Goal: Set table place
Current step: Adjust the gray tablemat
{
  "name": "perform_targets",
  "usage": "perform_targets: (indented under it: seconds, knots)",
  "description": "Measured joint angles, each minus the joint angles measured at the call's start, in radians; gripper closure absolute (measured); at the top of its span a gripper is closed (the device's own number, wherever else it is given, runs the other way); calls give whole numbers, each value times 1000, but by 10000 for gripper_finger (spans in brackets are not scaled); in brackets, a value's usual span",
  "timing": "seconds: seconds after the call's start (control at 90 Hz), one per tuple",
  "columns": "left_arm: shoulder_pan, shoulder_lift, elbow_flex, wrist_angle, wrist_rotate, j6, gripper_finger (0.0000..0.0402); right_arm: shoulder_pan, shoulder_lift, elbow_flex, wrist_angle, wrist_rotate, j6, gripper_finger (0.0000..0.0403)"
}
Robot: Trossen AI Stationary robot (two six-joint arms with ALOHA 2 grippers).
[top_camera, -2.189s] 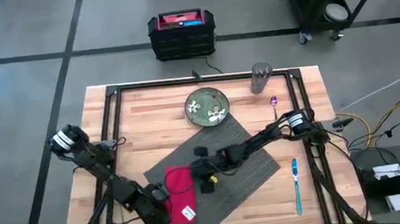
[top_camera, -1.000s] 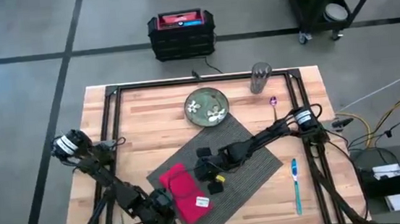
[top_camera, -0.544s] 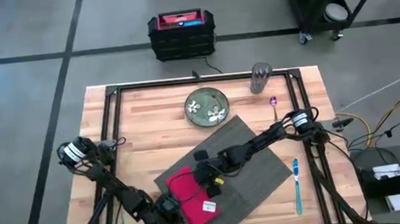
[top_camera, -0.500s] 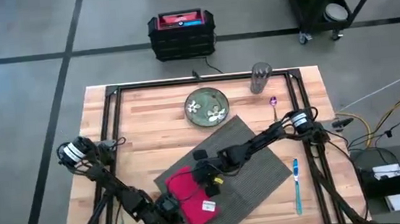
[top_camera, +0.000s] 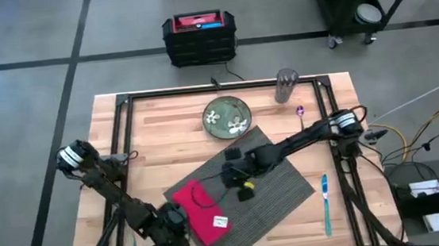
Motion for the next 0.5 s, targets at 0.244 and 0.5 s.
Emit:
perform_targets:
  seconds: [0.244,0.5]
  knots:
    - [-1,-4,-6,-48,-21,-8,326,7,-93,-247,28,30,126,394]
    - [10,-4,-45,-90,-109,-50,326,28,-118,-343,88,47,291,394]
